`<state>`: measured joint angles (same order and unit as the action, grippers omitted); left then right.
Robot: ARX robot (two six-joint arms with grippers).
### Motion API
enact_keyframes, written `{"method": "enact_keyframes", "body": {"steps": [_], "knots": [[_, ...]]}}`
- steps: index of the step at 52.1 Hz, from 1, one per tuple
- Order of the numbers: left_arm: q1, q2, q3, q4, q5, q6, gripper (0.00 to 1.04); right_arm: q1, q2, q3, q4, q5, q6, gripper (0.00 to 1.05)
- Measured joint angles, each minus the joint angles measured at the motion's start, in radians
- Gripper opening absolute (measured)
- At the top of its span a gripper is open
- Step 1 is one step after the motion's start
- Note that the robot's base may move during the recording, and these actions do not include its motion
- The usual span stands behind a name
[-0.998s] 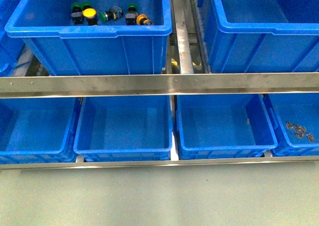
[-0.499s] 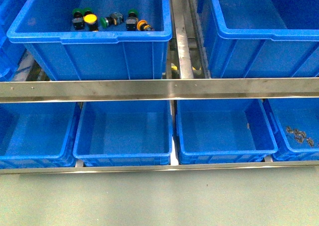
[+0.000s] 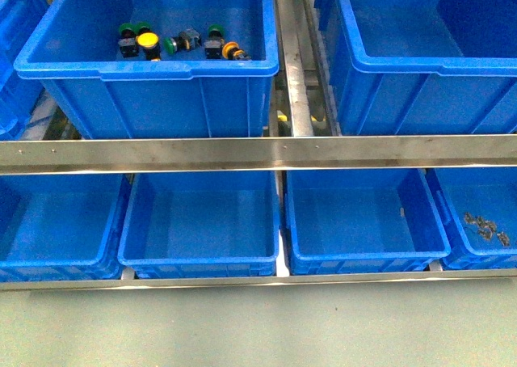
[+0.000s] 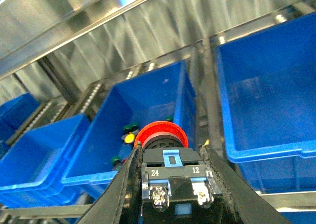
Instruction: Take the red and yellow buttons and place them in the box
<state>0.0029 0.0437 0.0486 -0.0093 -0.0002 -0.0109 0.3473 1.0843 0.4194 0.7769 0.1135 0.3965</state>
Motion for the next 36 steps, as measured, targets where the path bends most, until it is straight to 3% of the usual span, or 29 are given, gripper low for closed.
{"method": "enact_keyframes", "body": {"steps": [15,26,36], "knots": [[0.0,-0.029,-0.027,0.006,0.0,0.002,0.02,0.059,-0.09,-0.039,-0.071,0.165,-0.099,0.26],[0.0,-0.029,-0.027,0.006,0.0,0.002,0.02,0.118,-0.133,-0.056,-0.094,0.233,-0.109,0.26],[0.0,-0.029,-0.027,0.006,0.0,0.001,0.34,0.156,-0.15,-0.072,-0.098,0.269,-0.114,0.26]]}}
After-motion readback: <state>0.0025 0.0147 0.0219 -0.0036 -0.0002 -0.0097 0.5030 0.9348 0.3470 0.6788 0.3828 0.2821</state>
